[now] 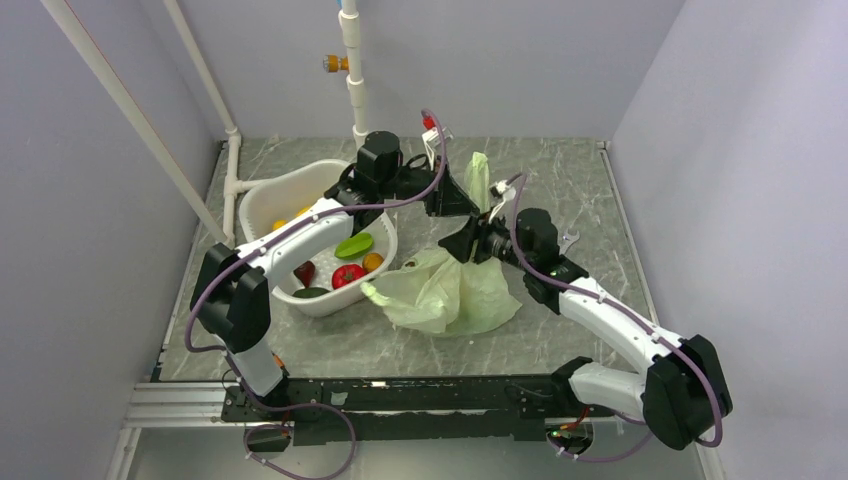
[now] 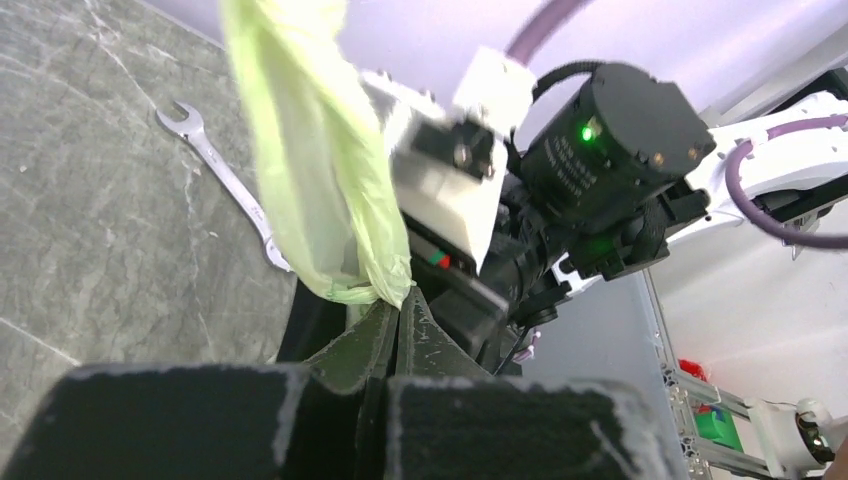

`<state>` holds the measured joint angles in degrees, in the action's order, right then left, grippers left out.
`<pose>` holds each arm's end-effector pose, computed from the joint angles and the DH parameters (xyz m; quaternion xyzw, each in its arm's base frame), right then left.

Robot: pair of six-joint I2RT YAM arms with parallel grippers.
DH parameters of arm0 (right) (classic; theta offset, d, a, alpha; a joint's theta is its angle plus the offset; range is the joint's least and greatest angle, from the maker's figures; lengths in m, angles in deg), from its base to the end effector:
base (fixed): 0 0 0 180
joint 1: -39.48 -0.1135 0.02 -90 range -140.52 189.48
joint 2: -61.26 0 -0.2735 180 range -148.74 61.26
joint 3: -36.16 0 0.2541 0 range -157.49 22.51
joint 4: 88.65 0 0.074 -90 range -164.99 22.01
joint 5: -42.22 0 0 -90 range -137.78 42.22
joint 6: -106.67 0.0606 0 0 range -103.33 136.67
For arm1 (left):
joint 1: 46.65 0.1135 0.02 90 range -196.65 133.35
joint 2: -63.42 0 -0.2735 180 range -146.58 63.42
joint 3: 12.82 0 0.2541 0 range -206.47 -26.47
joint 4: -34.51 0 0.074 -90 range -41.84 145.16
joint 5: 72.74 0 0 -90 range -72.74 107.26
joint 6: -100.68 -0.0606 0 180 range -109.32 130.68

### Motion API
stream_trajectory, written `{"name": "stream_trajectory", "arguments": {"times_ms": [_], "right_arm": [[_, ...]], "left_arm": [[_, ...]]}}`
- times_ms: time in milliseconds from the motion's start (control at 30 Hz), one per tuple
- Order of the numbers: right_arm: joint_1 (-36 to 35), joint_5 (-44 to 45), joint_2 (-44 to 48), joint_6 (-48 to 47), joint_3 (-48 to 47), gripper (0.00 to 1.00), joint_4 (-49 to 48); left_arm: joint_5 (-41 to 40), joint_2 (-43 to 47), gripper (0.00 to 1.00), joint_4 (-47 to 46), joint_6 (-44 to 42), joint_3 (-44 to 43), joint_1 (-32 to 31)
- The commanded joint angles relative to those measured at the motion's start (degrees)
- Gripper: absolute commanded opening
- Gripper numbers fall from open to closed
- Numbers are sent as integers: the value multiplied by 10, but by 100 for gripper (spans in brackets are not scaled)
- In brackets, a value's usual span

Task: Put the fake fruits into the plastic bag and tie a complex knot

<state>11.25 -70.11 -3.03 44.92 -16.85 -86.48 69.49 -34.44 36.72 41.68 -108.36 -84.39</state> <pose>0.2332 0.1513 0.2800 -0.1198 0.7702 0.4215 0.4635 0.3044 -0.2962 0.3654 0.3370 0.6408 -0.6109 0.3204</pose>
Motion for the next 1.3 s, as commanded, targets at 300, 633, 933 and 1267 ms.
{"name": "stream_trajectory", "arguments": {"times_ms": [300, 633, 933, 1267], "right_arm": [[-22, 24, 5, -123, 73, 0, 14], [-22, 42, 24, -130, 41, 0, 44], [-22, 50, 32, -118, 40, 0, 55], [-21, 63, 22, -112, 32, 0, 60]], "left_arm": [[12, 75, 16, 92, -131, -36, 30], [5, 213, 99, 667, -636, -170, 60], [-158, 355, 99, 503, -426, 100, 31], [-391, 397, 99, 213, -268, 275, -161]]}}
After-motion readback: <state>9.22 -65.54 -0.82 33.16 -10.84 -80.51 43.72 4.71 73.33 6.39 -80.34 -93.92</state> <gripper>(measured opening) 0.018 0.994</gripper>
